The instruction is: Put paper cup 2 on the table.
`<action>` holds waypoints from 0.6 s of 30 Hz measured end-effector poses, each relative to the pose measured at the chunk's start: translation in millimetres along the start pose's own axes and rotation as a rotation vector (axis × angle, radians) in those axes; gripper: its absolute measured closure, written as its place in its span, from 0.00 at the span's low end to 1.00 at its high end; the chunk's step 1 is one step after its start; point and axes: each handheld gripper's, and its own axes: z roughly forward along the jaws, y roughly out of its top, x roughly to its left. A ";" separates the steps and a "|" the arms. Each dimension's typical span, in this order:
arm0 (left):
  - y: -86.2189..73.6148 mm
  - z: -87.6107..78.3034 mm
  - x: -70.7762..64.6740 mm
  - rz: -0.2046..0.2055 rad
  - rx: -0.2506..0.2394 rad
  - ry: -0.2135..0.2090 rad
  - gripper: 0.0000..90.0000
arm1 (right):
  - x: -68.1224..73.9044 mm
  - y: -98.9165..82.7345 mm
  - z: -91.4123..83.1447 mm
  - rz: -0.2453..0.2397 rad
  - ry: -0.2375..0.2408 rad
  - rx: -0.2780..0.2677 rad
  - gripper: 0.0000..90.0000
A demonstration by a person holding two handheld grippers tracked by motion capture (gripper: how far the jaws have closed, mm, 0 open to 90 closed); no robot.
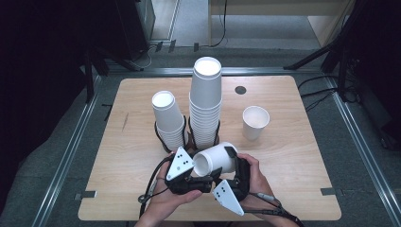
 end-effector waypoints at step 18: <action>-4.0 -1.3 9.3 -0.035 -0.037 0.020 0.26 | -6.5 0.7 -5.0 0.013 0.026 -0.005 0.02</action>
